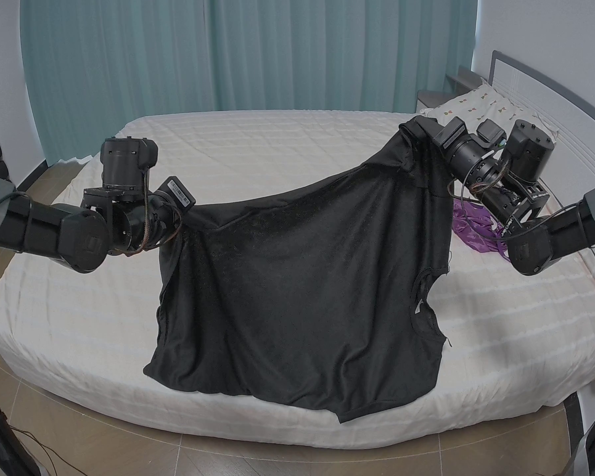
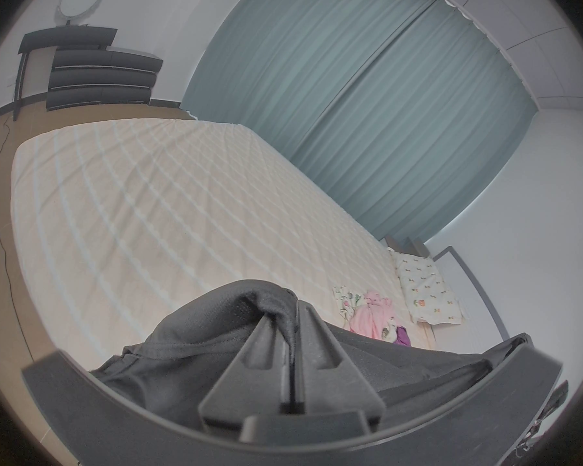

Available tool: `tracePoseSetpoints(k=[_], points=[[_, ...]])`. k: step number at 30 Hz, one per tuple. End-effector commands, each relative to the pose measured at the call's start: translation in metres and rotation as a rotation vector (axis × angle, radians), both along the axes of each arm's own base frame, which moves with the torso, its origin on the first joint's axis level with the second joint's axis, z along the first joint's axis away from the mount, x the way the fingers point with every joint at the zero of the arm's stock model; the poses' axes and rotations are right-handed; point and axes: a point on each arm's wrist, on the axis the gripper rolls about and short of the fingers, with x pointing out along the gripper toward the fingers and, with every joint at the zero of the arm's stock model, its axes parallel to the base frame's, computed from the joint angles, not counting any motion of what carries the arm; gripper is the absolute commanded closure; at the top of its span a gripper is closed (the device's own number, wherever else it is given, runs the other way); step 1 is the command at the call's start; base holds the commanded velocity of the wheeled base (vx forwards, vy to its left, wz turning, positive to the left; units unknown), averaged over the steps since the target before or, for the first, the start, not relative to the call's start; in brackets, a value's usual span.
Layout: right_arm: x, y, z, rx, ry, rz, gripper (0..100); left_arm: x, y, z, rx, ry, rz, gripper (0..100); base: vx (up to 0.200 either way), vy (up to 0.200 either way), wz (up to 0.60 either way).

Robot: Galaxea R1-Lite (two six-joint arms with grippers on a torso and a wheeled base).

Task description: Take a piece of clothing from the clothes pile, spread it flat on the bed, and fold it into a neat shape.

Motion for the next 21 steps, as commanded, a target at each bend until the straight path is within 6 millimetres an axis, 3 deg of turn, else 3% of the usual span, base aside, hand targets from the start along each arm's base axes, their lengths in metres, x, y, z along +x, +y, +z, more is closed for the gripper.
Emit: tracePoseSetpoints(k=[1,4,12,13,14,15,19,21], points=[[0.021,0.006,-0.025,-0.027,0.040,-0.005,100,0.022,0.001,-0.031,0.020,0.071,0.018,100,0.200,0.000,0.00],[0.030,0.009,-0.038,-0.042,0.057,-0.009,100,0.029,0.000,-0.046,0.030,0.102,0.019,100,0.200,0.000,0.00],[0.052,0.014,-0.078,-0.071,0.120,-0.082,100,0.045,-0.004,-0.068,0.006,0.118,0.033,100,0.000,0.000,0.00],[0.052,0.014,-0.079,-0.071,0.120,-0.083,0,0.046,-0.004,-0.069,0.005,0.117,0.035,100,0.000,0.000,0.00],[0.057,0.015,-0.086,-0.072,0.131,-0.101,0,0.050,-0.005,-0.073,-0.015,0.102,0.044,100,0.000,0.000,0.00],[0.060,0.016,-0.093,-0.073,0.142,-0.112,0,0.054,-0.005,-0.077,-0.017,0.094,0.048,0,0.000,0.000,0.00],[0.067,0.018,-0.114,-0.089,0.179,-0.119,0,0.061,-0.006,-0.093,-0.004,0.107,0.061,0,0.000,0.000,0.00],[0.073,0.015,-0.134,-0.125,0.206,-0.141,0,0.069,-0.003,-0.100,0.007,0.100,0.096,0,0.000,0.000,0.00]])
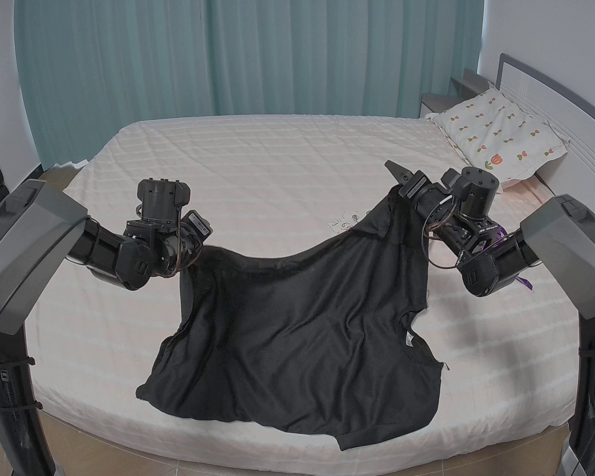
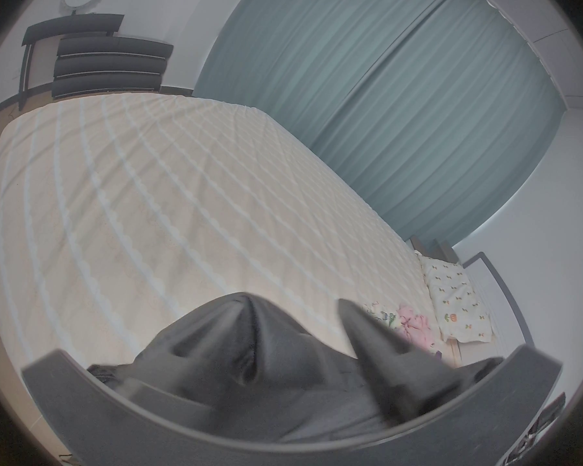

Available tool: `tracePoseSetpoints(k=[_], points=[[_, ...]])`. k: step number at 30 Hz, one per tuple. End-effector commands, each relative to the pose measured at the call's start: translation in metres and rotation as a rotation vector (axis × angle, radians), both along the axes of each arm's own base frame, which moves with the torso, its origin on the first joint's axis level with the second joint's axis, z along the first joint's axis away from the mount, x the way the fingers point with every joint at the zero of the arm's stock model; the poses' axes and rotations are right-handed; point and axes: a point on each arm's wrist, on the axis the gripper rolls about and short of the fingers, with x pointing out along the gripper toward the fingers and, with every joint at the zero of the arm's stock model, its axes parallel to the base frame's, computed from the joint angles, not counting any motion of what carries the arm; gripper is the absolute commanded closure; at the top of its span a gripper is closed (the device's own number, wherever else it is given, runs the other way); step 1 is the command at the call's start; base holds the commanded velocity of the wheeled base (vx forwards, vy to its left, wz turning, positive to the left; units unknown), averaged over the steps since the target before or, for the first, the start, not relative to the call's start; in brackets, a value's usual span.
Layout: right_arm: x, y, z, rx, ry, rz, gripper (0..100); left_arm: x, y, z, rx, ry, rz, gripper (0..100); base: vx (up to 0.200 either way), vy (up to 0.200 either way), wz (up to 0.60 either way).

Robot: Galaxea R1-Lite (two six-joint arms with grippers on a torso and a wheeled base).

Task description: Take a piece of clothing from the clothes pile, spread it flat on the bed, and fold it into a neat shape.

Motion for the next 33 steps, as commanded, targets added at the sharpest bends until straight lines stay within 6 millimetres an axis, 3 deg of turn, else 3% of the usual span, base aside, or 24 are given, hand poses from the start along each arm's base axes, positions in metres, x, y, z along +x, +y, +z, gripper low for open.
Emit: tracePoseSetpoints(k=[1,5,10,13,18,25,30,33], points=[[0.013,-0.001,-0.040,-0.040,0.067,-0.020,0,0.013,0.001,-0.024,0.018,0.027,0.031,0,0.000,0.000,0.00],[0.029,-0.018,-0.048,-0.053,0.073,-0.146,0,0.026,0.016,-0.031,0.040,0.019,0.096,0,0.000,0.000,0.00],[0.026,-0.031,-0.072,-0.143,0.197,-0.181,0,0.029,0.025,-0.033,0.051,0.028,0.116,0,0.000,0.000,0.00],[0.023,-0.035,-0.074,-0.151,0.217,-0.184,0,0.026,0.026,-0.032,0.052,0.034,0.116,0,0.000,0.000,0.00],[-0.001,-0.043,-0.084,-0.186,0.312,-0.158,0,0.004,0.028,-0.023,0.056,0.060,0.086,0,0.000,0.000,0.00],[-0.053,-0.054,-0.109,-0.226,0.481,-0.064,0,-0.037,0.031,-0.027,0.022,0.157,-0.066,0,0.000,0.000,0.00],[-0.068,-0.056,-0.121,-0.226,0.500,-0.056,0,-0.032,0.034,-0.032,0.019,0.165,-0.087,0,0.000,0.000,0.00],[-0.078,-0.057,-0.127,-0.225,0.519,-0.053,0,-0.022,0.030,-0.050,0.050,0.193,-0.105,0,0.000,0.000,0.00]])
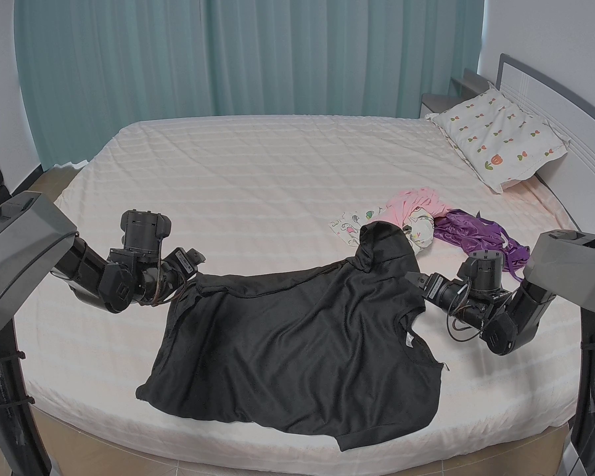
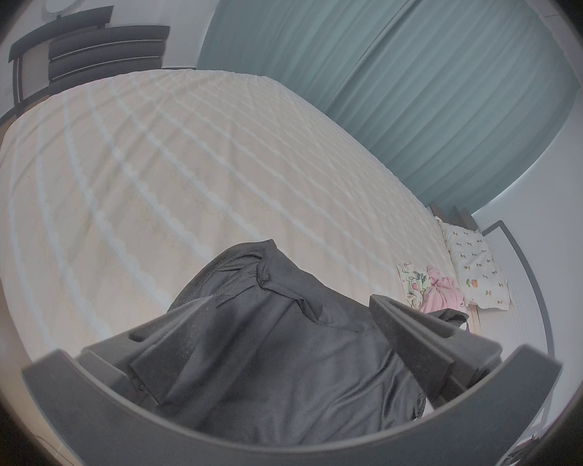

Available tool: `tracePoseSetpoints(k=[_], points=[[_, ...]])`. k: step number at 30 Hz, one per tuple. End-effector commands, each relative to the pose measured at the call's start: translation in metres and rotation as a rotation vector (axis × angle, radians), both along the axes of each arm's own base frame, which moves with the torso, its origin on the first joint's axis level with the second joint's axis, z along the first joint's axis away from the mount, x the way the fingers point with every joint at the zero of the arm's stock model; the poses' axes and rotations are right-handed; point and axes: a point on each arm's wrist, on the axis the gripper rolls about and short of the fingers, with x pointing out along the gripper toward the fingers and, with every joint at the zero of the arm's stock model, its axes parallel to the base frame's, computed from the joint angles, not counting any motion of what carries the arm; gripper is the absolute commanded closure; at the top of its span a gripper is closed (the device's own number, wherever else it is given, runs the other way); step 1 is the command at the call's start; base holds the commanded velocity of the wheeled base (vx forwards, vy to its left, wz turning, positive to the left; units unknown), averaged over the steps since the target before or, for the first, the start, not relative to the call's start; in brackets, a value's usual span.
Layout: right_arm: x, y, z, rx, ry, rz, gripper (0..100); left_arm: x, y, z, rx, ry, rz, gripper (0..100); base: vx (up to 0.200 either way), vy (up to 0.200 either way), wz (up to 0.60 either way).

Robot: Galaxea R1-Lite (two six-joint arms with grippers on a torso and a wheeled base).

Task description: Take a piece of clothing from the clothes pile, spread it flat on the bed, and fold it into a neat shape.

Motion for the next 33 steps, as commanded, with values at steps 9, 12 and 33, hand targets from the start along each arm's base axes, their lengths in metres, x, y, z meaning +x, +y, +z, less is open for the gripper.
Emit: tracePoseSetpoints(k=[9,12,33], points=[[-0.029,-0.004,-0.010,0.040,0.058,-0.005,0,0.041,-0.009,-0.052,0.035,0.047,-0.033,0,0.000,0.000,0.00],[-0.028,-0.003,-0.009,0.064,0.052,-0.013,0,0.051,-0.011,-0.064,0.038,0.053,-0.031,0,0.000,0.000,0.00],[-0.031,0.001,-0.014,0.098,0.055,-0.015,0,0.107,-0.019,-0.099,0.058,0.010,0.055,100,0.000,0.000,0.00]])
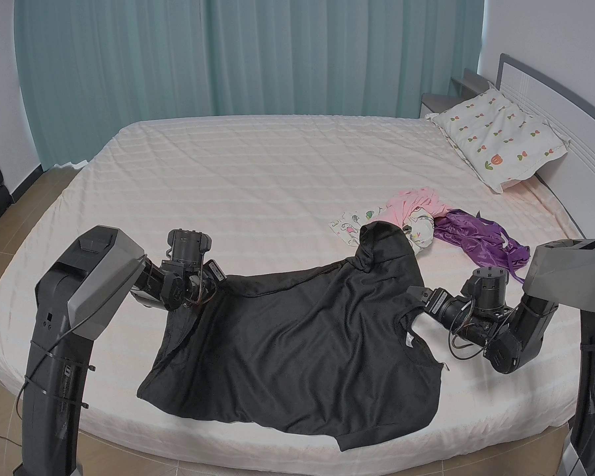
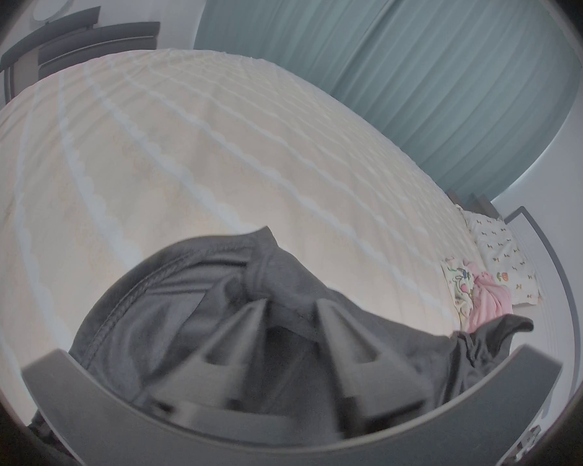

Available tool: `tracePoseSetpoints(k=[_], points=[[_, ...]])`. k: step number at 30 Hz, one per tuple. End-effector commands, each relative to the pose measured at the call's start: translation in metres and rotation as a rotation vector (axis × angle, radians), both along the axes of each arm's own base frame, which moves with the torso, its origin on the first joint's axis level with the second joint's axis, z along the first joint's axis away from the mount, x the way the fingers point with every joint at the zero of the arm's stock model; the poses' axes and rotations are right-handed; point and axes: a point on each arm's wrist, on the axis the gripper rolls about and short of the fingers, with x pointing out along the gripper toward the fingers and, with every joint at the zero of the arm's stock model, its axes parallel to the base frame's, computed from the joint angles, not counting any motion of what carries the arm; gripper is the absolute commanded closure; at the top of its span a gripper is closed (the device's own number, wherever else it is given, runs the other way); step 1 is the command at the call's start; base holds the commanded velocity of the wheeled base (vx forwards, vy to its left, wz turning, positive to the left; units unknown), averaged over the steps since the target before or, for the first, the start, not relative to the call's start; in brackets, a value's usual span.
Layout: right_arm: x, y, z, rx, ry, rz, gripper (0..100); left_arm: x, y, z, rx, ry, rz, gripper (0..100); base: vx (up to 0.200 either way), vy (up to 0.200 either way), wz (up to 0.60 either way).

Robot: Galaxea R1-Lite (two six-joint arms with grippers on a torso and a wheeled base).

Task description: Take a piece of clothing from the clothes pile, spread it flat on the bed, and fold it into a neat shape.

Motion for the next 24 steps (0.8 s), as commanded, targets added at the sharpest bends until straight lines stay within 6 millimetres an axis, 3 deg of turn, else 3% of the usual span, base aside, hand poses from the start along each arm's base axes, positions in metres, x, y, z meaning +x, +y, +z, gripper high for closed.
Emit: tracePoseSetpoints(k=[1,11,24], points=[[0.000,0.001,-0.001,0.000,0.003,0.003,0,0.016,0.006,-0.011,0.008,-0.029,0.058,100,0.000,0.000,0.00],[0.003,0.002,0.000,0.012,-0.053,0.002,0,0.038,0.045,0.017,0.030,-0.145,0.196,100,0.000,0.000,0.00],[0.005,0.003,0.004,0.026,-0.114,0.002,0,0.056,0.068,0.045,0.017,-0.256,0.243,100,0.000,0.000,0.00]])
